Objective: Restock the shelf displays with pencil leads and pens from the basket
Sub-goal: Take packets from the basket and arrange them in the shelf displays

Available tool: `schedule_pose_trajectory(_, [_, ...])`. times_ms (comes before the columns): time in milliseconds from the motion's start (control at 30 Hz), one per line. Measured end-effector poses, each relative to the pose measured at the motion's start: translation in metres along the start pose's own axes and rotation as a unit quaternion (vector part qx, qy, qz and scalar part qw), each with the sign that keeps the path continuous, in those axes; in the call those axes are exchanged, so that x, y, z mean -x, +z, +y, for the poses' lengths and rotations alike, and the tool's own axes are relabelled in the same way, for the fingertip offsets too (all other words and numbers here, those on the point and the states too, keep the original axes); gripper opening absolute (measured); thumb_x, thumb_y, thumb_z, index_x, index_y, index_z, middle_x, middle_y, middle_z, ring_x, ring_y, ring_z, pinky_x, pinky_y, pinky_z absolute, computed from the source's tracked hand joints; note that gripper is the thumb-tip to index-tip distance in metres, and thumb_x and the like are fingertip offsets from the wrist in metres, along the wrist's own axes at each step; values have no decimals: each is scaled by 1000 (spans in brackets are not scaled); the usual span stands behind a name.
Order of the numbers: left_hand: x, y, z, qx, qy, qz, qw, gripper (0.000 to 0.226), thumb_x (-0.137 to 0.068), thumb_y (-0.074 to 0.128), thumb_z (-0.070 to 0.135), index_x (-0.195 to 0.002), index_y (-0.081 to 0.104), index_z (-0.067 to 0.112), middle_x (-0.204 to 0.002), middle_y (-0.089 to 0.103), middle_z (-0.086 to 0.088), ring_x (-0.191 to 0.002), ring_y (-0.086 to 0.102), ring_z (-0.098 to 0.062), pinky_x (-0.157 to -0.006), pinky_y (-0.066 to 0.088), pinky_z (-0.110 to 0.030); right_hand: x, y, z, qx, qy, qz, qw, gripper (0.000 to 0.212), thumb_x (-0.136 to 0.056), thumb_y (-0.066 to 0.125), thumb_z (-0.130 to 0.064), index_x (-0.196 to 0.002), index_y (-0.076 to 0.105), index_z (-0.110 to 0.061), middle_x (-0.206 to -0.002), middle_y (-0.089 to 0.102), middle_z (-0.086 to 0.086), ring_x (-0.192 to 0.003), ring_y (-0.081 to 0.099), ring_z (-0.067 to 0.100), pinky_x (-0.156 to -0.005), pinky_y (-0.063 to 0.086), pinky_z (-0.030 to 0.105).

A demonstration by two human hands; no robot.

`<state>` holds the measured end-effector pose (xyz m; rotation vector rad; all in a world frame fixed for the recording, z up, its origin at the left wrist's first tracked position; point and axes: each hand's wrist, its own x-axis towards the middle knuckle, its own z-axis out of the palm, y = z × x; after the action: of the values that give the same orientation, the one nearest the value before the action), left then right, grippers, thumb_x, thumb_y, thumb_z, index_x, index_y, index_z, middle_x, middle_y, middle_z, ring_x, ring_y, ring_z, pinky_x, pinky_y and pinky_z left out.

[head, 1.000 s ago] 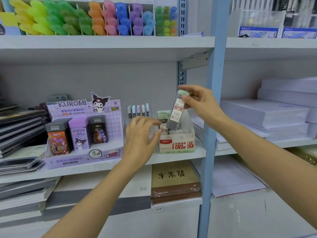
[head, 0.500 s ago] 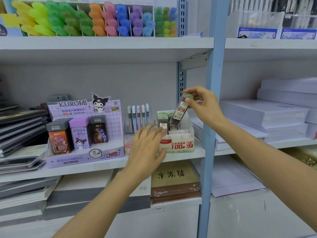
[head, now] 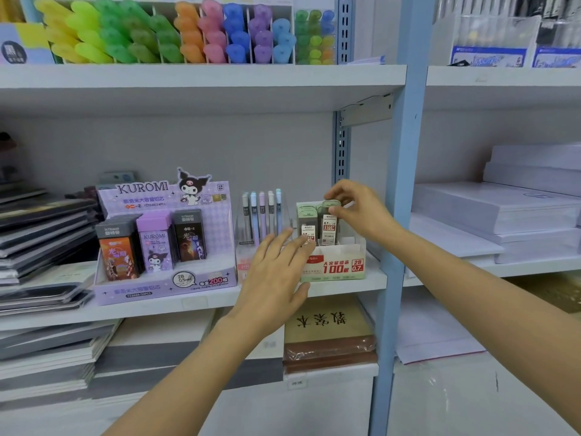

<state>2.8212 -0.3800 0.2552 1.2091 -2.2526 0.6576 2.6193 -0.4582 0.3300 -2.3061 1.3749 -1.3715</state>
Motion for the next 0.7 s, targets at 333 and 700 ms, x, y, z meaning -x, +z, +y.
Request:
schedule_pose_trajectory(333, [19,-5,1,69,7,44,997,56,-93,57,24,-147,40,21,-159,25,-4,-150,8,-21,-123,0,-43,27,9,-12,103,-87,47,990,29,-94,59,-15,-122,63,-15,-118,59,3,-114,51,17,-99,39,30])
schedule_pose_trajectory(700, [242,102,-10,154,-212,-31,965,30,-74,67,-4,-101,68,11,-104,64,-5,-98,58,-29,-83,42,-36,184,174,-44,-88,-105,-330,934,15,-94,59,-16,-101,71,-15,-92,69,-8,-74,59,4,-66,46,16])
